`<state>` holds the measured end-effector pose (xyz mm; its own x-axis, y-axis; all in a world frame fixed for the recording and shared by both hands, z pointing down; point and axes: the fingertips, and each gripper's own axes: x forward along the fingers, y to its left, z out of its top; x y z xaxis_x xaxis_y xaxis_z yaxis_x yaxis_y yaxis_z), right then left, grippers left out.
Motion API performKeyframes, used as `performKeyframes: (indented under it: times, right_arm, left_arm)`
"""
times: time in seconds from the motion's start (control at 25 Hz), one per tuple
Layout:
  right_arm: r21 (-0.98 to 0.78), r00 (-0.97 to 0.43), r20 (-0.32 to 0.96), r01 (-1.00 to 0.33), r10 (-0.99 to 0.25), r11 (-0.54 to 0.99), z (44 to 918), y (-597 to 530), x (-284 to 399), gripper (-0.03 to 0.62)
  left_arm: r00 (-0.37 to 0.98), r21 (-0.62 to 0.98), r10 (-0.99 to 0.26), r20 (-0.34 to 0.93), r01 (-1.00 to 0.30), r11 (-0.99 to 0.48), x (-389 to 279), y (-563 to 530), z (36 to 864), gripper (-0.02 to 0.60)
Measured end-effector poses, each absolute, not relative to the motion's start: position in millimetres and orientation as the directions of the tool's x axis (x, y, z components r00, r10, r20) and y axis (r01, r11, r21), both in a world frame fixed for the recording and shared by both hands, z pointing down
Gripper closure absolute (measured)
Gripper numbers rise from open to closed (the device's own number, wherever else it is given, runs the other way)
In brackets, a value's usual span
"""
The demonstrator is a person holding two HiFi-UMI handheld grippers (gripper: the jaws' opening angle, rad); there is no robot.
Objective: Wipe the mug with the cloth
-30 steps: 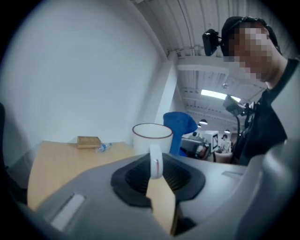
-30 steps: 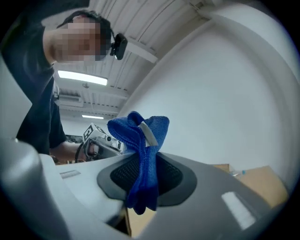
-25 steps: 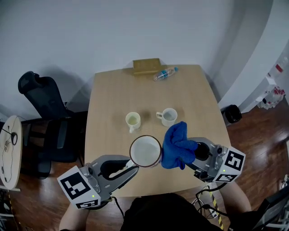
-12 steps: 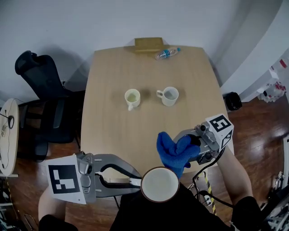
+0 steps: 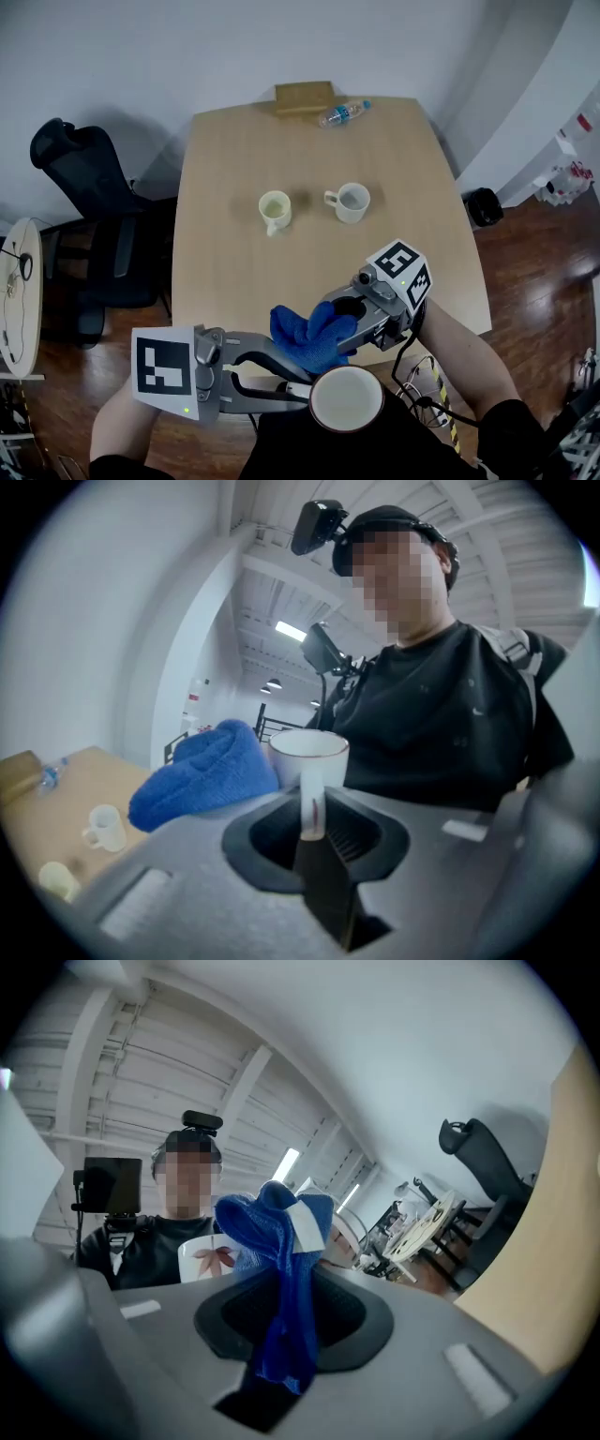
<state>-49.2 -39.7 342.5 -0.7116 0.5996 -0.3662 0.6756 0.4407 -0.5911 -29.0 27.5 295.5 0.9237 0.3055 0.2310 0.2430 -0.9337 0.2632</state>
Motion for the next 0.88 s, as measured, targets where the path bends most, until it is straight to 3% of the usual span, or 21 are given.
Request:
performKeyframes:
  times: [0.08,0.2,0.36,0.48,0.6,0.88]
  right_arm:
    - [-0.606,-0.77,-0.4,0.629,0.496,0.487,344,-56,-52,0.496]
    - [-0.655,-0.872,-0.435,0.478,0.226,0.585,351,-105,-40,0.496]
    - [-0.679,-0.926,-0.312,0.061,-0.212,0.732,352,-169,11,0.496]
    - [-0.621,-0.876,-0.225,-0.209,-0.427,0.755,334,-173,45,0.495]
    - [-0.614,-0.842,-0.225,-0.269,-0.491,0.742,317,-157,39,0.496]
    - [-0.731,-0.706,-0.274,-0.289,-0.653,0.619,313,-163,39,0.496]
  left_arm:
    - [0.958,0.267,0.212,0.194,0.156,-0.951,-33,12,297,0.518]
    - [0.995,0.258,-0.027,0.097,-0.052,-0.965,-46,-22,291,0.518]
    - [0.883,0.256,-0.468,0.03,-0.459,-0.851,-82,-82,280,0.518]
    - [0.723,0.238,-0.69,0.033,-0.677,-0.697,-109,-115,276,0.518]
    - [0.664,0.219,-0.746,0.05,-0.736,-0.641,-107,-127,273,0.518]
    - [0.68,0.392,-0.732,-0.04,-0.663,-0.638,-82,-124,266,0.518]
